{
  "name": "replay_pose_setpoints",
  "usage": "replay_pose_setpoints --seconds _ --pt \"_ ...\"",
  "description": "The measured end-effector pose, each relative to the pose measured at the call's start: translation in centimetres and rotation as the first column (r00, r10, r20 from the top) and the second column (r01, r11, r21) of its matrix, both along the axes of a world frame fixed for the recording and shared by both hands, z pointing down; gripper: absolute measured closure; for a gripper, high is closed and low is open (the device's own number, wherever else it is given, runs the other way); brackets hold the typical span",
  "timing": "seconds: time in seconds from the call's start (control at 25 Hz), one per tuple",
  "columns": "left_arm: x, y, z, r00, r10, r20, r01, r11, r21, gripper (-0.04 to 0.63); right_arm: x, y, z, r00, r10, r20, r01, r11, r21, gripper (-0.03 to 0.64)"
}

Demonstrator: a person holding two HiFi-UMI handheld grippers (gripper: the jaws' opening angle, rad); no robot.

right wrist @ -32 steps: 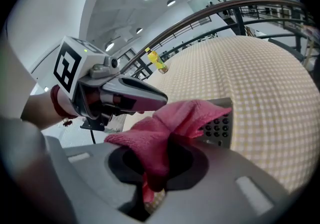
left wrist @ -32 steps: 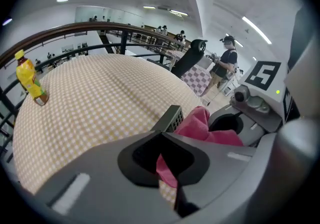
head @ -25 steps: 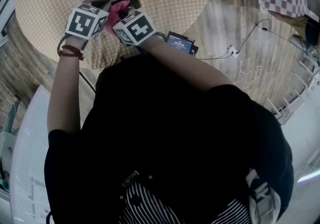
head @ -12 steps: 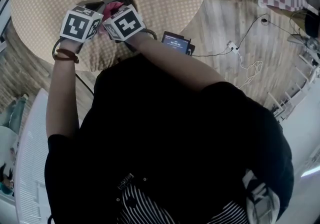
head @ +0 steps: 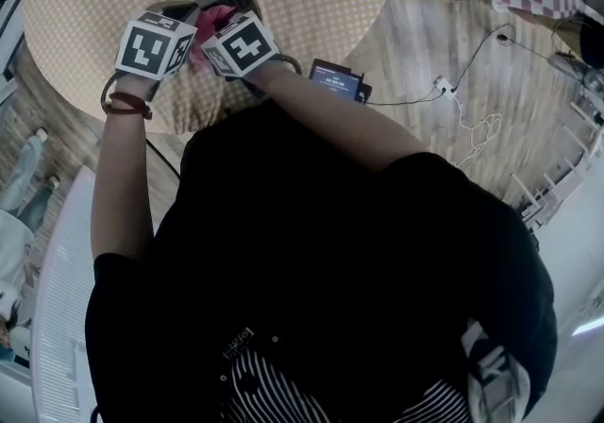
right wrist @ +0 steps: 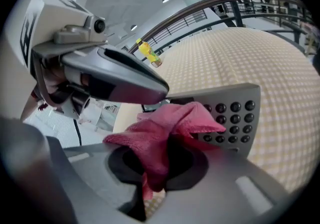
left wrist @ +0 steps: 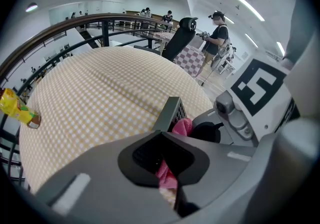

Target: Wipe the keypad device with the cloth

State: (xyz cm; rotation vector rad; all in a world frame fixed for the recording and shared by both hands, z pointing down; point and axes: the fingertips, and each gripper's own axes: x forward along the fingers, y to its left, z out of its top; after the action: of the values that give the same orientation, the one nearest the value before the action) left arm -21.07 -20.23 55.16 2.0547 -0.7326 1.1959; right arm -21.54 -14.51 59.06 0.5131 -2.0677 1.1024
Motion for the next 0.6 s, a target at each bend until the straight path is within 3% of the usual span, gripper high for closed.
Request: replay_pose_setpoints --seconds 0.36,0.6 --pt "0.0 0.2 0.2 1.0 0.004 0.019 -0.004 1.0 0.012 0.591 1.7 3.0 3.6 0.997 -0.012 -0.074 0.003 0.993 -0.118 0.554" --pt "0.0 0.3 0.4 1.0 -0.018 0.0 0.018 1.0 0.005 0.591 1.0 0.4 0.7 1.0 0.025 0.006 -0.025 0.998 -0.053 0.554"
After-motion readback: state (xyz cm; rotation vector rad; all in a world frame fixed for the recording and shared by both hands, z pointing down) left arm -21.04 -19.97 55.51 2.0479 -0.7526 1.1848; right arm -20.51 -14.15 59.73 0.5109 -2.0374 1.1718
